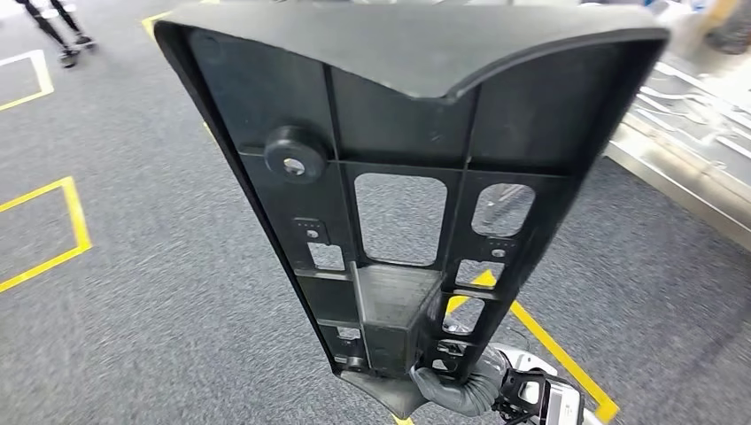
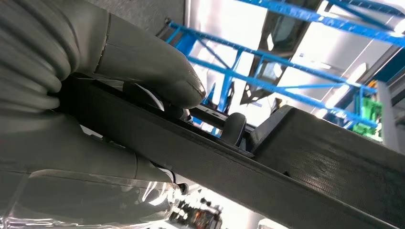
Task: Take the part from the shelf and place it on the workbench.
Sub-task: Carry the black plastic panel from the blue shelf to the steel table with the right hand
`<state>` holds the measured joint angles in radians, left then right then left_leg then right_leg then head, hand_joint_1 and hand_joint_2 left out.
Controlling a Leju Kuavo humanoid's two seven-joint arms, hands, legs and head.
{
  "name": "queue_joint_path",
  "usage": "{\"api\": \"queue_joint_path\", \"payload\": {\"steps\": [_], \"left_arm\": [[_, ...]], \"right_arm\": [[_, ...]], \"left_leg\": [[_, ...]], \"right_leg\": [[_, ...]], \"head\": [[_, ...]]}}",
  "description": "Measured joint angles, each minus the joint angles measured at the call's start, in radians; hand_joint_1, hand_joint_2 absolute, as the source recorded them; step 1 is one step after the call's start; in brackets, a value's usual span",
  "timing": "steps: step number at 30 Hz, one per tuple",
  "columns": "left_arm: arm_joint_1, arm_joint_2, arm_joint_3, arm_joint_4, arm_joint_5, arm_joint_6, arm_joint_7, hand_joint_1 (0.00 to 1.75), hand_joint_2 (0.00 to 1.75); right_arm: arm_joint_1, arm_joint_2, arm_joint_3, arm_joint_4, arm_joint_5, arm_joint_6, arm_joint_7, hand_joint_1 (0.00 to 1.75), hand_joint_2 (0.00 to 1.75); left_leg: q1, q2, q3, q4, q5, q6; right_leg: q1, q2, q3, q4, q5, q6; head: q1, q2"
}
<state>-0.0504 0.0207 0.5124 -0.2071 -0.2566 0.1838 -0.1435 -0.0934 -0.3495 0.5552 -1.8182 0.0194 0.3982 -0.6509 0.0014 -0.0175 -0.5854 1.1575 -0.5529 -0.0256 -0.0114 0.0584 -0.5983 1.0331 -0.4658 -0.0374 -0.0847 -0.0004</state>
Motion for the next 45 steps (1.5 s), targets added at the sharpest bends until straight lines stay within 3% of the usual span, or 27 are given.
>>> {"api": "queue_joint_path", "payload": {"steps": [2,3,6,8,10,11,13,14,16,18,19,21,23,25,27,28,30,32,34,36,37,38,40,42,43,44,45], "left_arm": [[-0.001,-0.006,0.002,0.000,0.002,-0.004,-0.010,0.00,1.75],[-0.002,-0.008,0.004,0.000,0.004,-0.005,-0.013,0.00,1.75],[-0.007,-0.017,0.011,0.000,0.006,-0.007,-0.018,0.00,1.75],[-0.010,-0.024,0.015,0.000,0.008,-0.009,-0.020,0.00,1.75],[-0.008,-0.031,0.018,0.000,0.009,-0.010,-0.021,0.00,1.75],[-0.006,-0.034,0.019,0.000,0.009,-0.009,-0.020,0.00,1.75],[-0.004,-0.040,0.022,0.000,0.013,-0.007,-0.017,0.00,1.75],[-0.005,-0.043,0.023,0.000,0.015,-0.005,-0.015,0.00,1.75],[-0.006,-0.049,0.026,0.000,0.017,0.001,-0.011,0.00,1.75],[-0.007,-0.051,0.027,0.000,0.016,0.006,-0.008,0.00,1.75],[-0.007,-0.051,0.028,0.000,0.015,0.008,-0.008,0.00,1.75],[-0.009,-0.053,0.031,0.000,0.010,0.008,-0.008,0.00,1.75],[-0.009,-0.056,0.032,0.000,0.006,0.008,-0.008,0.00,1.75],[-0.006,-0.058,0.034,0.000,0.004,0.008,-0.007,0.00,1.75],[-0.003,-0.058,0.037,0.000,0.003,0.008,-0.007,0.00,1.75],[-0.002,-0.058,0.038,0.000,0.003,0.008,-0.007,0.00,1.75],[-0.002,-0.059,0.040,0.000,0.003,0.007,-0.008,0.00,1.75],[-0.002,-0.058,0.041,0.000,0.002,0.006,-0.013,0.00,1.75],[-0.001,-0.059,0.042,0.000,0.002,0.004,-0.022,0.00,1.75],[-0.002,-0.059,0.042,0.000,0.002,0.002,-0.030,0.00,1.75],[-0.004,-0.059,0.042,0.000,0.002,0.002,-0.032,0.00,1.75],[-0.006,-0.060,0.043,0.000,0.003,0.002,-0.033,0.00,1.75],[-0.007,-0.060,0.045,0.000,0.005,0.001,-0.034,0.00,1.75],[-0.006,-0.060,0.048,0.000,0.007,-0.001,-0.035,0.00,1.75],[-0.006,-0.060,0.050,0.000,0.008,-0.002,-0.035,0.00,1.75],[-0.007,-0.060,0.051,0.000,0.009,-0.003,-0.035,0.00,1.75],[-0.008,-0.060,0.052,0.000,0.010,-0.004,-0.035,0.00,1.75]], "right_arm": [[-0.004,0.000,0.001,0.003,0.000,0.000,0.000,1.75,1.75],[-0.006,0.000,0.002,0.005,0.000,0.000,0.000,1.75,1.75],[-0.009,-0.001,0.005,0.008,0.003,0.000,0.000,1.75,1.75],[-0.012,-0.001,0.007,0.011,0.005,0.001,0.000,1.75,1.75],[-0.019,0.002,0.011,0.017,0.006,0.004,0.000,1.75,1.75],[-0.020,0.003,0.013,0.020,0.005,0.006,0.000,1.75,1.75],[-0.022,0.005,0.016,0.030,0.004,0.012,0.000,1.75,1.75],[-0.025,0.005,0.017,0.034,0.003,0.015,0.000,1.75,1.75],[-0.035,0.005,0.021,0.042,0.002,0.020,0.000,1.75,1.75],[-0.045,0.005,0.024,0.047,0.000,0.021,0.000,1.75,1.75],[-0.048,0.005,0.025,0.048,-0.001,0.021,0.000,1.75,1.75],[-0.049,0.004,0.027,0.051,-0.002,0.020,0.000,1.75,1.75],[-0.050,0.002,0.027,0.052,-0.002,0.019,0.000,1.75,1.75],[-0.051,0.000,0.029,0.052,-0.002,0.018,0.000,1.75,1.75],[-0.050,0.000,0.031,0.053,-0.002,0.018,0.000,1.75,1.75],[-0.049,0.000,0.032,0.054,-0.002,0.018,0.000,1.75,1.75],[-0.048,0.000,0.033,0.055,-0.002,0.018,0.000,1.75,1.75],[-0.047,0.000,0.033,0.055,-0.001,0.016,0.000,1.75,1.75],[-0.046,-0.001,0.033,0.055,0.001,0.013,0.000,1.75,1.75],[-0.043,-0.001,0.033,0.055,0.002,0.011,0.000,1.75,1.75],[-0.042,-0.001,0.033,0.055,0.002,0.011,0.000,1.75,1.75],[-0.042,-0.001,0.033,0.054,0.001,0.011,0.000,1.75,1.75],[-0.045,-0.001,0.033,0.054,0.000,0.012,0.000,1.75,1.75],[-0.047,0.001,0.033,0.055,0.000,0.013,0.000,1.75,1.75],[-0.046,0.003,0.033,0.056,-0.001,0.013,0.000,1.75,1.75],[-0.046,0.004,0.033,0.056,-0.001,0.014,0.000,1.75,1.75],[-0.047,0.005,0.033,0.057,-0.001,0.014,0.000,1.75,1.75]], "left_leg": [[-0.001,-0.046,0.053,-0.122,0.048,0.016],[-0.003,-0.060,0.064,-0.152,0.054,0.021],[-0.004,-0.038,0.073,-0.175,0.062,0.031],[0.000,-0.012,0.080,-0.197,0.077,0.044],[0.000,0.014,0.080,-0.204,0.083,0.051],[-0.001,0.028,0.077,-0.202,0.083,0.051],[-0.001,0.053,0.072,-0.197,0.082,0.050],[0.000,0.065,0.071,-0.193,0.080,0.047],[-0.001,0.087,0.069,-0.181,0.071,0.038],[-0.006,0.104,0.066,-0.167,0.060,0.026],[-0.008,0.112,0.066,-0.163,0.057,0.020],[-0.005,0.123,0.067,-0.161,0.053,0.009],[0.001,0.089,0.056,-0.129,0.024,-0.004],[0.004,0.041,0.010,-0.019,-0.045,-0.011],[0.004,0.027,-0.047,0.107,-0.096,-0.011],[0.004,0.026,-0.058,0.130,-0.094,-0.009],[0.004,0.016,-0.022,0.053,-0.035,0.000],[0.005,-0.039,0.040,-0.090,0.029,0.012],[0.003,-0.084,0.066,-0.158,0.048,0.021],[0.001,-0.068,0.069,-0.167,0.053,0.029],[0.002,-0.054,0.072,-0.174,0.058,0.035],[0.004,-0.039,0.075,-0.181,0.064,0.042],[0.003,-0.008,0.077,-0.190,0.071,0.051],[0.000,0.022,0.075,-0.190,0.071,0.053],[-0.001,0.037,0.074,-0.188,0.070,0.054],[-0.002,0.051,0.074,-0.187,0.068,0.053],[-0.001,0.063,0.075,-0.184,0.066,0.051]], "right_leg": [[0.000,0.023,-0.002,0.000,0.005,0.006],[-0.002,0.033,-0.006,0.000,0.008,0.011],[-0.007,0.057,-0.016,-0.005,0.019,0.032],[-0.001,0.022,-0.036,0.033,-0.010,0.039],[-0.002,-0.029,-0.087,0.149,-0.076,0.043],[-0.005,-0.041,-0.115,0.213,-0.104,0.046],[-0.013,-0.054,-0.134,0.267,-0.112,0.052],[-0.016,-0.062,-0.113,0.234,-0.090,0.055],[-0.018,-0.104,-0.034,0.097,-0.035,0.059],[-0.014,-0.136,0.012,0.008,-0.013,0.053],[-0.010,-0.138,0.015,-0.001,-0.016,0.048],[-0.008,-0.113,0.009,-0.003,-0.010,0.036],[-0.009,-0.093,0.005,-0.007,-0.003,0.025],[-0.010,-0.072,0.001,-0.008,0.001,0.017],[-0.007,-0.047,-0.004,-0.008,0.004,0.014],[-0.006,-0.034,-0.005,-0.008,0.006,0.014],[-0.004,-0.005,-0.004,-0.008,0.009,0.016],[-0.005,0.021,-0.005,-0.007,0.012,0.022],[-0.011,0.044,-0.013,-0.006,0.018,0.033],[-0.015,0.069,-0.019,-0.012,0.027,0.048],[-0.014,0.062,-0.022,-0.010,0.026,0.053],[-0.011,0.040,-0.031,0.007,0.014,0.057],[-0.007,-0.024,-0.074,0.102,-0.046,0.059],[-0.010,-0.050,-0.128,0.229,-0.105,0.064],[-0.013,-0.053,-0.138,0.260,-0.112,0.066],[-0.014,-0.057,-0.128,0.251,-0.100,0.068],[-0.015,-0.065,-0.099,0.204,-0.073,0.069]], "head": [[0.000,0.000],[0.000,0.000],[0.000,0.000],[0.000,0.000],[0.000,0.000],[0.000,0.000],[0.000,0.000],[0.000,0.000],[0.000,0.000],[0.000,0.000],[0.000,0.000],[0.000,0.000],[0.000,0.000],[0.000,0.000],[0.000,0.000],[0.000,0.000],[0.000,0.000],[0.000,0.000],[0.000,0.000],[0.000,0.000],[0.000,0.000],[0.000,0.000],[0.000,0.000],[0.000,0.000],[0.000,0.000],[0.000,0.000],[0.000,0.000]]}}
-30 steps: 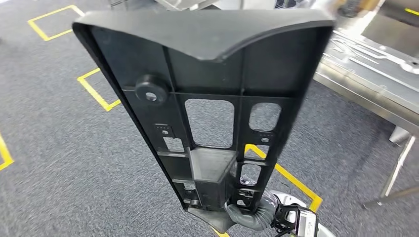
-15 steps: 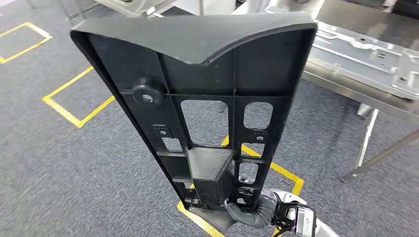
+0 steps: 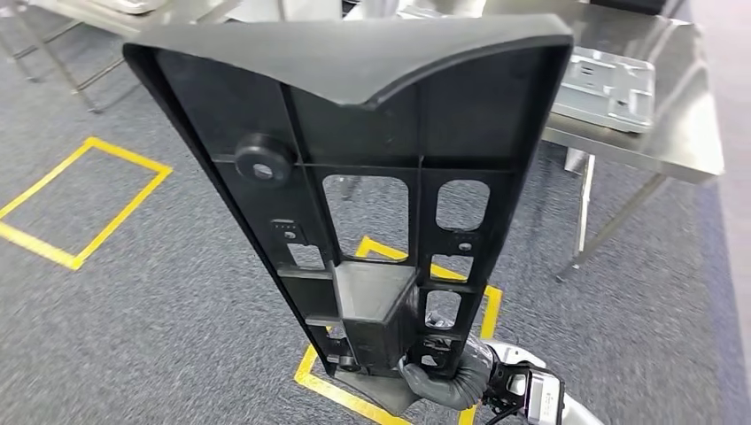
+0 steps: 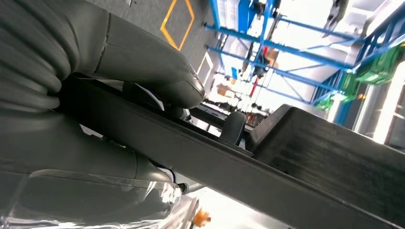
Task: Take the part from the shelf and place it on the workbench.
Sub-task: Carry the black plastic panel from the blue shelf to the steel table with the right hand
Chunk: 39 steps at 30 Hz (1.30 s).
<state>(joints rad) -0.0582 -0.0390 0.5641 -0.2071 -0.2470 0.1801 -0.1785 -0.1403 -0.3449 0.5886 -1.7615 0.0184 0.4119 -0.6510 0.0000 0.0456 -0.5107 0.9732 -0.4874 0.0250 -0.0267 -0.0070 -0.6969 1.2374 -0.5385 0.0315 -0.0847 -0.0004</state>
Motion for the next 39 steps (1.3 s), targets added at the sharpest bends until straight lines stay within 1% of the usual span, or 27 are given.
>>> {"api": "queue_joint_path", "payload": {"steps": [2,4,7,9,11,12,13,14,15,16,18,19,20,22,23,24,26,27,28,29,30,31,33,34,35,37,39], "left_arm": [[-0.002,0.000,0.003,0.000,0.003,-0.001,0.000,0.00,1.75],[-0.002,0.000,0.009,0.000,0.006,-0.001,0.000,0.00,1.75],[-0.005,0.000,0.016,0.000,0.008,-0.002,0.001,0.00,1.75],[-0.006,-0.001,0.017,0.000,0.008,-0.004,0.000,0.00,1.75],[-0.005,-0.002,0.018,0.000,0.008,-0.006,0.000,0.00,1.75],[-0.003,-0.003,0.018,0.000,0.008,-0.006,0.000,0.00,1.75],[0.000,-0.003,0.019,0.000,0.008,-0.006,0.000,0.00,1.75],[0.001,-0.003,0.020,0.000,0.008,-0.006,0.000,0.00,1.75],[0.002,-0.003,0.020,0.000,0.008,-0.006,0.000,0.00,1.75],[0.002,-0.003,0.020,0.000,0.008,-0.006,0.000,0.00,1.75],[0.001,-0.003,0.021,0.000,0.009,-0.006,0.000,0.00,1.75],[0.001,-0.003,0.021,0.000,0.009,-0.006,0.000,0.00,1.75],[0.002,-0.003,0.021,0.000,0.009,-0.006,0.000,0.00,1.75],[0.001,-0.003,0.022,0.000,0.009,-0.006,0.000,0.00,1.75],[0.000,-0.003,0.022,0.000,0.009,-0.006,0.000,0.00,1.75],[-0.001,-0.003,0.022,0.000,0.009,-0.006,-0.001,0.00,1.75],[0.000,-0.003,0.022,0.000,0.010,-0.006,-0.001,0.00,1.75],[0.001,-0.003,0.022,0.000,0.010,-0.006,-0.001,0.00,1.75],[0.001,-0.003,0.022,0.000,0.009,-0.007,-0.001,0.00,1.75],[0.001,-0.003,0.023,0.000,0.008,-0.008,-0.002,0.00,1.75],[0.001,-0.003,0.023,0.000,0.005,-0.009,-0.002,0.00,1.75],[0.000,-0.003,0.023,0.000,0.001,-0.012,-0.003,0.00,1.75],[-0.001,-0.003,0.023,0.000,-0.005,-0.019,-0.004,0.00,1.75],[-0.001,-0.002,0.023,0.000,-0.006,-0.024,-0.003,0.00,1.75],[-0.002,-0.002,0.023,0.000,-0.007,-0.029,-0.002,0.00,1.75],[-0.005,0.000,0.023,0.000,-0.010,-0.039,0.003,0.00,1.75],[-0.005,0.002,0.023,0.000,-0.013,-0.052,0.006,0.00,1.75]], "right_arm": [[-0.003,0.000,0.000,0.000,0.000,0.002,0.000,1.75,1.75],[-0.007,0.000,0.000,0.000,-0.001,0.004,0.000,1.75,1.75],[-0.008,-0.001,0.000,0.000,-0.003,0.006,0.000,1.75,1.75],[-0.010,-0.005,0.000,0.000,-0.004,0.006,0.000,1.75,1.75],[-0.011,-0.007,0.001,0.000,-0.004,0.006,0.000,1.75,1.75],[-0.011,-0.007,0.001,0.000,-0.004,0.006,0.000,1.75,1.75],[-0.011,-0.007,0.001,0.000,-0.004,0.006,0.000,1.75,1.75],[-0.011,-0.007,0.001,0.000,-0.004,0.006,0.000,1.75,1.75],[-0.011,-0.007,0.001,0.000,-0.004,0.006,0.000,1.75,1.75],[-0.011,-0.007,0.002,0.000,-0.004,0.007,0.000,1.75,1.75],[-0.012,-0.007,0.002,0.000,-0.004,0.006,0.000,1.75,1.75],[-0.013,-0.007,0.002,0.000,-0.004,0.006,0.000,1.75,1.75],[-0.013,-0.007,0.002,0.000,-0.004,0.006,0.000,1.75,1.75],[-0.012,-0.007,0.002,0.000,-0.004,0.006,0.000,1.75,1.75],[-0.012,-0.007,0.002,0.000,-0.004,0.006,0.000,1.75,1.75],[-0.012,-0.007,0.002,0.000,-0.004,0.006,0.000,1.75,1.75],[-0.013,-0.005,0.002,0.000,-0.004,0.006,0.000,1.75,1.75],[-0.013,-0.004,0.002,0.000,-0.005,0.007,0.000,1.75,1.75],[-0.012,-0.002,0.002,0.001,-0.006,0.007,0.000,1.75,1.75],[-0.012,-0.001,0.002,0.001,-0.008,0.007,0.000,1.75,1.75],[-0.012,-0.001,0.002,0.002,-0.010,0.006,0.000,1.75,1.75],[-0.012,-0.001,0.002,0.003,-0.012,0.005,0.000,1.75,1.75],[-0.013,-0.001,0.002,0.002,-0.014,0.002,0.000,1.75,1.75],[-0.013,0.000,0.002,0.001,-0.014,0.000,0.000,1.75,1.75],[-0.014,0.000,0.001,0.000,-0.014,-0.003,0.000,1.75,1.75],[-0.013,0.000,0.001,-0.003,-0.010,-0.011,0.000,1.75,1.75],[-0.013,-0.001,0.001,-0.007,-0.005,-0.017,0.000,1.75,1.75]], "left_leg": [[-0.003,0.021,0.001,0.009,-0.009,-0.009],[-0.008,0.038,0.001,0.018,-0.018,-0.019],[-0.006,0.058,0.002,0.023,-0.026,-0.032],[-0.001,0.026,-0.015,0.070,-0.064,-0.043],[0.002,-0.021,-0.069,0.191,-0.129,-0.050],[0.002,-0.031,-0.099,0.254,-0.152,-0.051],[0.002,-0.035,-0.120,0.295,-0.160,-0.051],[0.002,-0.038,-0.126,0.303,-0.149,-0.050],[0.002,-0.042,-0.114,0.269,-0.119,-0.047],[0.003,-0.057,-0.088,0.206,-0.079,-0.044],[0.007,-0.122,-0.038,0.085,-0.025,-0.035],[0.007,-0.147,-0.026,0.052,-0.015,-0.031],[0.007,-0.158,-0.024,0.041,-0.016,-0.027],[0.006,-0.132,-0.021,0.032,-0.009,-0.015],[0.007,-0.118,-0.018,0.026,-0.004,-0.007],[0.008,-0.102,-0.016,0.019,0.002,0.001],[0.005,-0.072,-0.017,0.013,0.007,0.009],[0.002,-0.056,-0.018,0.014,0.007,0.010],[-0.001,-0.041,-0.020,0.014,0.006,0.011],[-0.003,-0.026,-0.021,0.015,0.006,0.011],[-0.004,-0.013,-0.021,0.015,0.006,0.010],[-0.005,-0.001,-0.020,0.016,0.005,0.009],[-0.008,0.016,-0.019,0.017,0.002,0.004],[-0.010,0.023,-0.018,0.018,0.000,0.000],[-0.011,0.029,-0.018,0.019,-0.001,-0.005],[-0.011,0.040,-0.017,0.020,-0.004,-0.015],[-0.008,0.016,-0.028,0.051,-0.027,-0.026]], "right_leg": [[0.004,-0.042,0.080,-0.140,0.051,-0.004],[0.010,-0.066,0.116,-0.211,0.065,-0.014],[0.014,-0.039,0.110,-0.217,0.067,-0.031],[0.011,-0.020,0.110,-0.222,0.073,-0.042],[0.011,0.000,0.108,-0.223,0.076,-0.047],[0.012,0.012,0.107,-0.223,0.077,-0.048],[0.013,0.024,0.106,-0.223,0.078,-0.049],[0.013,0.038,0.105,-0.222,0.079,-0.049],[0.014,0.051,0.106,-0.220,0.079,-0.049],[0.013,0.064,0.106,-0.219,0.079,-0.048],[0.012,0.088,0.101,-0.214,0.082,-0.041],[0.010,0.100,0.097,-0.213,0.085,-0.035],[0.008,0.113,0.091,-0.214,0.089,-0.028],[0.004,0.133,0.085,-0.218,0.096,-0.013],[0.005,0.120,0.080,-0.211,0.091,-0.009],[0.008,0.096,0.068,-0.187,0.074,-0.007],[0.011,0.034,0.019,-0.076,0.009,-0.006],[0.009,0.020,-0.010,-0.008,-0.022,-0.005],[0.007,0.014,-0.029,0.042,-0.040,-0.004],[0.006,0.011,-0.031,0.058,-0.039,-0.003],[0.005,0.007,-0.011,0.031,-0.020,-0.004],[0.006,-0.004,0.028,-0.033,0.010,-0.006],[0.014,-0.052,0.109,-0.174,0.054,-0.016],[0.019,-0.069,0.131,-0.215,0.062,-0.021],[0.024,-0.078,0.138,-0.232,0.062,-0.025],[0.026,-0.064,0.137,-0.237,0.065,-0.033],[0.022,-0.053,0.139,-0.247,0.068,-0.043]], "head": [[0.000,0.000],[0.000,0.000],[0.000,0.000],[0.000,0.000],[0.000,0.000],[0.000,0.000],[0.000,0.000],[0.000,0.000],[0.000,0.000],[0.000,0.000],[0.000,0.000],[0.000,0.000],[0.000,0.000],[0.000,0.000],[0.000,0.000],[0.000,0.000],[0.000,0.000],[0.000,0.000],[0.000,0.000],[0.000,0.000],[0.000,0.000],[0.000,0.000],[0.000,0.000],[0.000,0.000],[0.000,0.000],[0.000,0.000],[0.000,0.000]]}}
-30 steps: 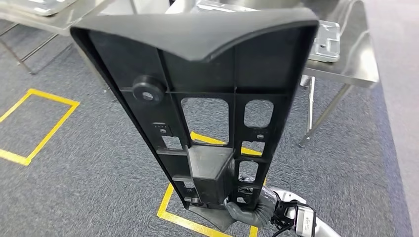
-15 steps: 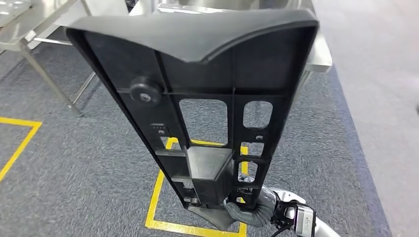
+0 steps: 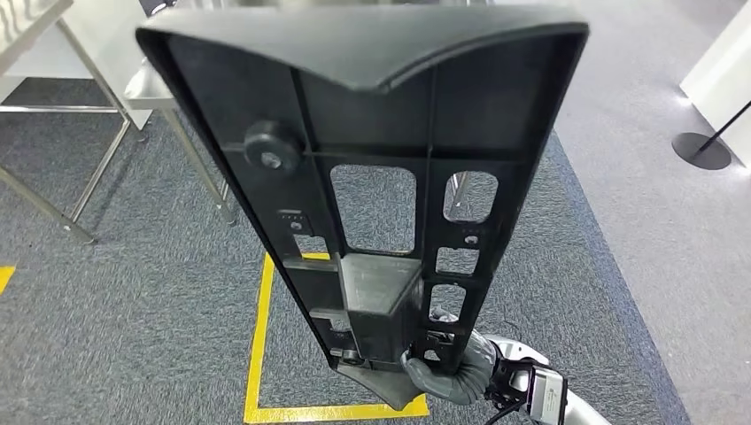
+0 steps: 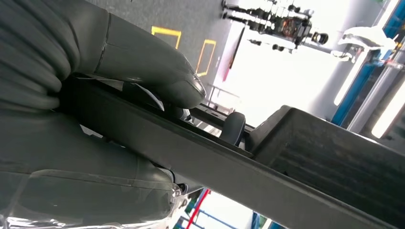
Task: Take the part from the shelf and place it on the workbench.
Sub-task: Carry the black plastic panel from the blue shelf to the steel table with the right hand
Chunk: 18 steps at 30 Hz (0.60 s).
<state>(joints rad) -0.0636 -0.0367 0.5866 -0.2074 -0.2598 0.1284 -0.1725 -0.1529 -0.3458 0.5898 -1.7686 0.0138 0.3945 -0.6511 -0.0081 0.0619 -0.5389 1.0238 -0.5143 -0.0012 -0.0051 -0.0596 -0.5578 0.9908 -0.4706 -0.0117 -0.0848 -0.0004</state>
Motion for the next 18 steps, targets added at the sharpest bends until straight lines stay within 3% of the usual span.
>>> {"api": "queue_joint_path", "payload": {"steps": [3,4,5,6,8,10,15,16,18], "left_arm": [[0.005,0.003,0.000,0.000,-0.001,-0.013,-0.001,0.00,1.75],[0.008,0.003,0.000,0.000,-0.001,-0.014,-0.001,0.00,1.75],[0.010,0.004,0.000,0.000,-0.001,-0.014,-0.001,0.00,1.75],[0.011,0.005,0.000,0.000,0.000,-0.014,-0.002,0.00,1.75],[0.012,0.006,0.001,0.000,0.000,-0.014,-0.002,0.00,1.75],[0.011,0.007,0.001,0.000,0.000,-0.015,-0.004,0.00,1.75],[0.011,0.008,0.002,0.000,-0.001,-0.019,-0.009,0.00,1.75],[0.010,0.008,0.003,0.000,-0.002,-0.020,-0.010,0.00,1.75],[0.009,0.009,0.004,0.000,-0.005,-0.024,-0.014,0.00,1.75]], "right_arm": [[0.002,-0.001,0.000,-0.009,0.004,-0.006,0.000,1.75,1.75],[0.004,-0.001,0.001,-0.010,0.004,-0.007,0.000,1.75,1.75],[0.006,-0.001,0.001,-0.010,0.004,-0.008,0.000,1.75,1.75],[0.009,-0.001,0.001,-0.011,0.004,-0.008,0.000,1.75,1.75],[0.011,-0.001,0.002,-0.013,0.004,-0.008,0.000,1.75,1.75],[0.012,-0.001,0.002,-0.015,0.004,-0.008,0.000,1.75,1.75],[0.012,-0.001,0.002,-0.021,0.003,-0.006,0.000,1.75,1.75],[0.011,-0.001,0.002,-0.022,0.003,-0.006,0.000,1.75,1.75],[0.012,0.001,0.002,-0.023,0.002,-0.006,0.000,1.75,1.75]], "left_leg": [[0.004,-0.048,-0.086,0.181,-0.087,-0.010],[0.005,-0.052,-0.117,0.241,-0.104,-0.012],[0.005,-0.053,-0.135,0.268,-0.101,-0.012],[0.006,-0.053,-0.134,0.254,-0.078,-0.012],[0.008,-0.054,-0.084,0.131,0.001,-0.009],[0.008,-0.056,-0.033,0.018,0.040,0.000],[0.006,-0.061,-0.001,-0.023,0.026,0.036],[0.007,-0.062,0.008,-0.025,0.023,0.041],[0.005,-0.064,0.022,-0.027,0.009,0.048]], "right_leg": [[-0.001,0.015,0.003,-0.004,-0.001,-0.010],[-0.001,0.022,0.004,-0.003,-0.002,-0.011],[-0.001,0.028,0.006,-0.002,-0.004,-0.011],[-0.001,0.034,0.010,-0.001,-0.007,-0.010],[-0.001,0.042,0.021,0.002,-0.017,-0.005],[0.001,0.049,0.029,0.006,-0.027,0.004],[0.000,0.053,0.022,0.045,-0.039,0.031],[-0.002,0.054,0.001,0.085,-0.055,0.034],[-0.004,0.054,-0.081,0.217,-0.099,0.037]], "head": [[0.000,0.000],[0.000,0.000],[0.000,0.000],[0.000,0.000],[0.000,0.000],[0.000,0.000],[0.000,0.000],[0.000,0.000],[0.000,0.000]]}}
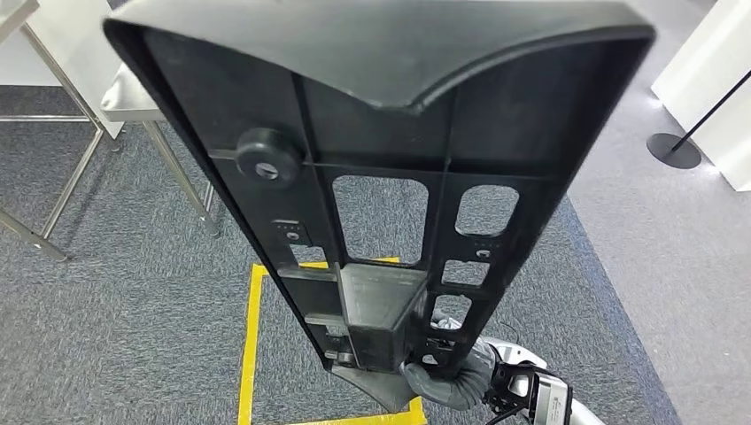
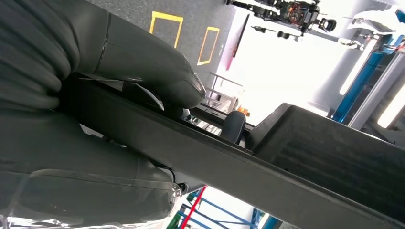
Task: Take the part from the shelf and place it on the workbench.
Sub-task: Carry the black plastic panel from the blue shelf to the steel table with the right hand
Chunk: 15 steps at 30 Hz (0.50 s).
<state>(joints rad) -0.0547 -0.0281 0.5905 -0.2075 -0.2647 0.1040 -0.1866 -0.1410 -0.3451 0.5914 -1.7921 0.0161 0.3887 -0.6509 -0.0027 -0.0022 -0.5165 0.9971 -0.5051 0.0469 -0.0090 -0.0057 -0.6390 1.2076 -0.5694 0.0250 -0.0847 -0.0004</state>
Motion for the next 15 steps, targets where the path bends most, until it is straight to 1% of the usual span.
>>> {"api": "queue_joint_path", "payload": {"steps": [1,2,3,4,5,6,7,8,9,10,11,12,13,14,15], "left_arm": [[0.000,0.000,0.001,0.000,-0.001,-0.002,-0.001,0.00,1.75],[0.002,0.000,0.002,0.000,-0.003,-0.003,-0.002,0.00,1.75],[0.003,0.000,0.002,0.000,-0.004,-0.004,-0.002,0.00,1.75],[0.003,0.000,0.003,0.000,-0.005,-0.005,-0.002,0.00,1.75],[0.003,0.000,0.004,0.000,-0.006,-0.005,-0.002,0.00,1.75],[0.002,0.000,0.004,0.000,-0.006,-0.004,-0.002,0.00,1.75],[0.001,0.000,0.005,0.001,-0.007,-0.003,-0.002,0.00,1.75],[-0.001,0.000,0.006,0.001,-0.008,-0.002,-0.001,0.00,1.75],[-0.003,-0.001,0.006,0.002,-0.008,-0.002,0.000,0.00,1.75],[-0.004,-0.001,0.007,0.002,-0.008,-0.002,0.000,0.00,1.75],[-0.005,0.000,0.007,0.002,-0.008,-0.002,0.000,0.00,1.75],[-0.005,0.000,0.007,0.002,-0.009,-0.002,-0.001,0.00,1.75],[-0.006,-0.001,0.008,0.002,-0.010,-0.003,-0.001,0.00,1.75],[-0.007,-0.001,0.008,0.002,-0.010,-0.003,-0.001,0.00,1.75],[-0.007,-0.001,0.009,0.002,-0.011,-0.003,-0.001,0.00,1.75]], "right_arm": [[0.002,0.001,0.000,0.000,0.000,0.000,0.000,1.75,1.75],[0.003,0.001,0.000,0.000,0.000,0.000,0.000,1.75,1.75],[0.004,0.001,0.000,0.000,0.000,0.000,0.000,1.75,1.75],[0.004,0.001,0.000,0.000,0.000,0.000,0.000,1.75,1.75],[0.004,0.001,0.000,-0.001,0.000,0.000,0.000,1.75,1.75],[0.003,0.001,0.000,-0.001,0.000,0.000,0.000,1.75,1.75],[0.002,0.002,0.000,-0.001,0.000,0.000,0.000,1.75,1.75],[0.000,0.002,-0.001,-0.002,-0.001,-0.001,0.000,1.75,1.75],[-0.001,0.002,-0.001,-0.003,-0.001,-0.001,0.000,1.75,1.75],[-0.003,0.003,-0.002,-0.004,-0.002,-0.002,0.000,1.75,1.75],[-0.004,0.002,-0.002,-0.005,-0.002,-0.002,0.000,1.75,1.75],[-0.004,-0.001,-0.002,-0.006,-0.003,-0.002,0.000,1.75,1.75],[-0.006,-0.003,-0.002,-0.006,-0.004,-0.002,0.000,1.75,1.75],[-0.008,-0.005,-0.002,-0.006,-0.004,-0.002,0.000,1.75,1.75],[-0.010,-0.006,-0.002,-0.006,-0.006,-0.002,0.000,1.75,1.75]], "left_leg": [[-0.002,-0.001,0.008,0.000,-0.009,0.001],[-0.003,-0.003,0.019,0.000,-0.019,0.001],[-0.004,-0.004,0.033,0.000,-0.029,0.001],[-0.005,-0.004,0.050,0.000,-0.040,0.000],[-0.005,-0.004,0.067,-0.001,-0.053,-0.002],[-0.005,-0.004,0.084,-0.001,-0.065,-0.004],[-0.005,-0.004,0.093,-0.004,-0.075,-0.008],[-0.004,-0.004,0.097,-0.011,-0.083,-0.012],[-0.003,-0.002,0.104,-0.016,-0.083,-0.018],[-0.003,0.000,0.108,-0.019,-0.078,-0.025],[-0.003,0.003,0.110,-0.003,-0.070,-0.030],[-0.004,0.006,0.100,0.033,-0.057,-0.035],[-0.004,0.006,0.072,0.090,-0.048,-0.040],[-0.003,0.006,0.028,0.159,-0.050,-0.043],[-0.003,0.004,-0.022,0.220,-0.069,-0.047]], "right_leg": [[-0.001,0.000,-0.047,0.063,-0.014,0.000],[-0.002,0.000,-0.082,0.099,-0.011,0.000],[-0.002,0.000,-0.099,0.097,0.008,-0.002],[0.000,0.000,-0.096,0.056,0.043,-0.006],[0.003,0.000,-0.082,-0.010,0.092,-0.014],[0.007,-0.002,-0.068,-0.073,0.135,-0.021],[0.013,-0.003,-0.056,-0.125,0.164,-0.027],[0.017,-0.005,-0.051,-0.155,0.182,-0.032],[0.021,-0.006,-0.047,-0.168,0.180,-0.035],[0.022,-0.005,-0.037,-0.181,0.175,-0.040],[0.021,-0.004,-0.021,-0.192,0.172,-0.043],[0.018,-0.003,0.002,-0.206,0.164,-0.047],[0.016,-0.003,0.027,-0.217,0.154,-0.051],[0.013,-0.004,0.050,-0.224,0.142,-0.054],[0.013,-0.005,0.070,-0.228,0.128,-0.056]], "head": [[0.000,0.000],[0.000,0.000],[0.000,0.000],[0.000,0.000],[0.000,0.000],[0.000,0.000],[0.000,0.000],[0.000,0.000],[0.000,0.000],[0.000,0.000],[0.000,0.000],[0.000,0.000],[0.000,0.000],[0.000,0.000],[0.000,0.000]]}}
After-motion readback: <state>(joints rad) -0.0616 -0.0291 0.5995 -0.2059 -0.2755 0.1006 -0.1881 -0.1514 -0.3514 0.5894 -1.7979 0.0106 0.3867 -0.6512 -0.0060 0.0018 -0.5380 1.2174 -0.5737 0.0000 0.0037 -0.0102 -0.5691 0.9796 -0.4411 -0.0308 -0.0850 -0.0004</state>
